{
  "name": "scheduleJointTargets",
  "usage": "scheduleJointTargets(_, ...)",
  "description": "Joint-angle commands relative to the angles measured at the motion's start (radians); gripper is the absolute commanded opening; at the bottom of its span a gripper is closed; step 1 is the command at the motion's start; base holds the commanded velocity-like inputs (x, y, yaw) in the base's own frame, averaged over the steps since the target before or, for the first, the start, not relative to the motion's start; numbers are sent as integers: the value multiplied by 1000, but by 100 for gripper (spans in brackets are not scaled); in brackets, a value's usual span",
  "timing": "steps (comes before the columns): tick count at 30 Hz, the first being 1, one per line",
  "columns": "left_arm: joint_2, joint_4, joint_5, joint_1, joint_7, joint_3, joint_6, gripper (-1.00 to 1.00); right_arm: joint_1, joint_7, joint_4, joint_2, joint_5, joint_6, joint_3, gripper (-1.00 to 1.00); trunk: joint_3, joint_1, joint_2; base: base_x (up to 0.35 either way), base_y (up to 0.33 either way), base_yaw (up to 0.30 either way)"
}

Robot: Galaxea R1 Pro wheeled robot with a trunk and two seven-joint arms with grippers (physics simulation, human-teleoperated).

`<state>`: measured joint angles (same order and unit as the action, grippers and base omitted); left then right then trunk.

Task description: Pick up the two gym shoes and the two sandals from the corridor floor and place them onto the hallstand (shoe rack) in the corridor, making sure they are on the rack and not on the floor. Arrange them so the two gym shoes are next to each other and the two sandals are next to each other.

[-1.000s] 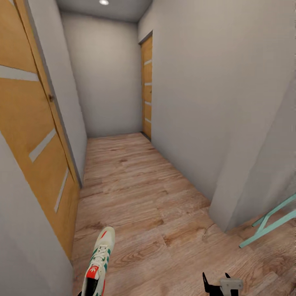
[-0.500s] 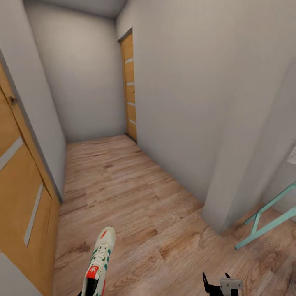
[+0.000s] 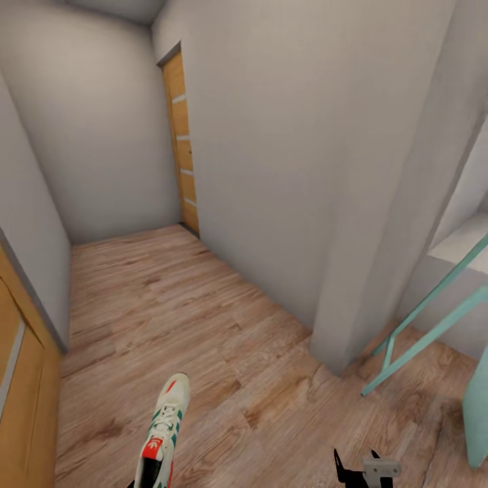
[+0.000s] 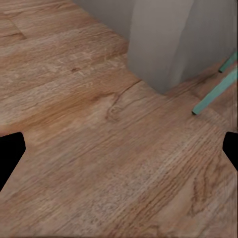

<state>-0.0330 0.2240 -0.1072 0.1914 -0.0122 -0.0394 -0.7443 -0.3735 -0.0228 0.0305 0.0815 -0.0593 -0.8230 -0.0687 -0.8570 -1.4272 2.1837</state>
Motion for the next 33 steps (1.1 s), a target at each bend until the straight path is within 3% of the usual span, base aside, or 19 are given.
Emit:
scheduleJointTargets(1, -1, 0, -2, 0, 2, -4, -3, -100, -1, -2, -1, 0, -7, -2, -6, 100, -1, 0, 0, 0, 0, -271)
scheduleJointTargets(17, -1, 0, -1, 0, 3, -4, -3, -100, -1, -3, 0, 0, -7, -3, -7, 100, -1, 0, 0, 5, 4, -271)
scheduleJointTargets(33, -1, 0, 0, 0, 3, -4, -3, -100, -1, -3, 0, 0, -7, -3, -7, 100, -1, 0, 0, 121, 106, -271)
